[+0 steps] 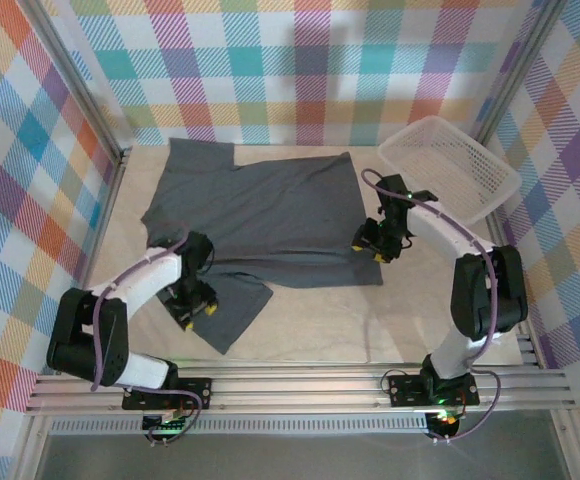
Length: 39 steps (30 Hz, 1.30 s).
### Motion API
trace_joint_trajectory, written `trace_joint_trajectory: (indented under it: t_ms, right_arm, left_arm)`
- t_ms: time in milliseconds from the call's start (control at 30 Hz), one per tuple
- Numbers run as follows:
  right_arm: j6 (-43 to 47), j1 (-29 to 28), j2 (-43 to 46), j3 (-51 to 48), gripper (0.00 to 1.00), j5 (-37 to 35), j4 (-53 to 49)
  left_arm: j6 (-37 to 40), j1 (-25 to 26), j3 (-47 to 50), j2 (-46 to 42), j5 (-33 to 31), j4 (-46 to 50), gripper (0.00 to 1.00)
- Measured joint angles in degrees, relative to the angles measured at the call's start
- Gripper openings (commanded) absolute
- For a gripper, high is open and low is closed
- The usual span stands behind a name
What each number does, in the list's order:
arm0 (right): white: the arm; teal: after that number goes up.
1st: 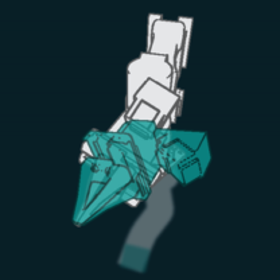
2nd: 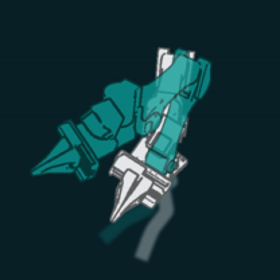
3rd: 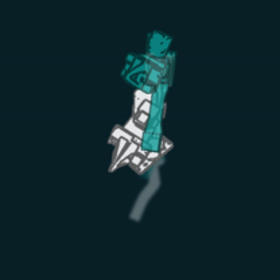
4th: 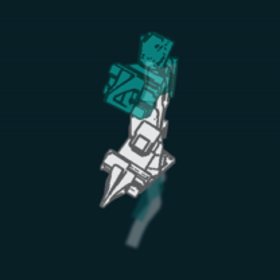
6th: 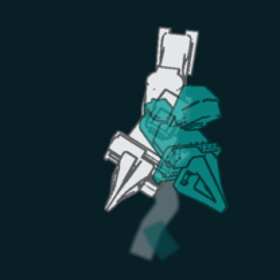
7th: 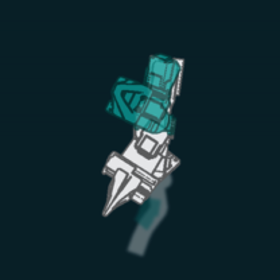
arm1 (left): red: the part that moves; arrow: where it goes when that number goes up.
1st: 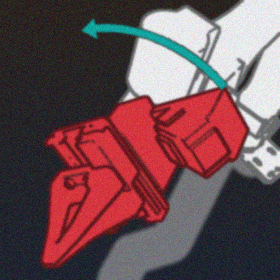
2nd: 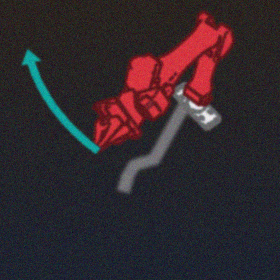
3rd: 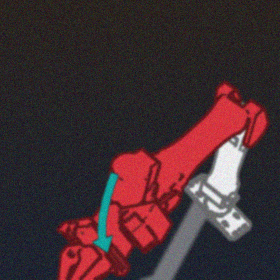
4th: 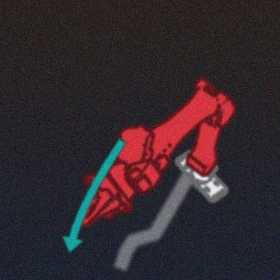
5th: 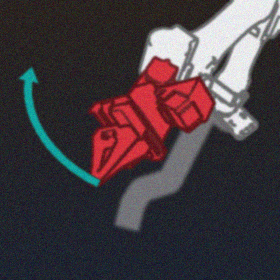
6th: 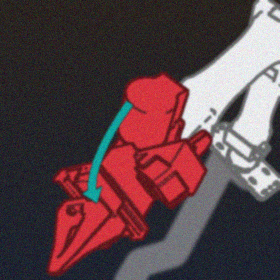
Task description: Fold and stack the t-shirts
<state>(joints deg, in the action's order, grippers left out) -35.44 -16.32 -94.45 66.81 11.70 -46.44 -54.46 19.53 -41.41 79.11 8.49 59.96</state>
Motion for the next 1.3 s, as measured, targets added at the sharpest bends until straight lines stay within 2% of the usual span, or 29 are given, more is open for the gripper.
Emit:
trace_joint_trajectory:
  t_ms: [167,267,333,467,500,633,767,933,1133,1300]
  right_arm:
    - [1.0,0.0,1.4,-3.1,0.55,2.7,0.1]
    - [1.7,0.0,2.3,-5.0,0.55,3.4,0.2]
    - [1.8,0.0,3.1,-6.3,0.54,3.5,0.2]
    - [1.8,0.2,4.1,-7.9,0.54,2.7,0.3]
    - [1.6,0.5,4.3,-8.4,0.54,2.4,0.3]
    - [0.3,3.1,4.8,-11.3,0.51,2.2,1.5]
    - [-1.7,6.3,4.8,-13.9,0.48,1.6,2.6]
    - [-3.4,6.6,3.0,-14.2,0.40,1.2,4.9]
    - [-4.4,6.6,-1.9,-13.5,0.25,0.6,6.7]
    - [-4.1,6.6,-2.4,-12.9,0.06,-0.5,5.4]
  left_arm:
    - [-3.6,3.1,1.8,-0.4,3.9,-5.4,0.60]
    - [-5.6,4.7,2.8,1.2,4.3,-8.8,0.51]
    - [-6.4,5.4,3.0,3.1,5.3,-10.4,0.39]
    - [-7.1,5.6,2.7,3.5,5.0,-9.8,0.03]
    - [-7.1,5.6,2.8,3.3,4.7,-9.0,0.00]
    - [-7.0,6.0,4.1,0.0,2.3,-8.4,0.00]
    - [-7.0,6.0,5.8,-5.0,-0.9,-3.8,0.00]
    - [-6.8,6.0,6.8,-10.7,-2.2,0.5,0.00]
    - [-6.8,6.0,6.9,-12.5,-2.9,3.3,0.00]
    - [-6.2,6.0,6.9,-13.8,-3.5,5.2,0.00]
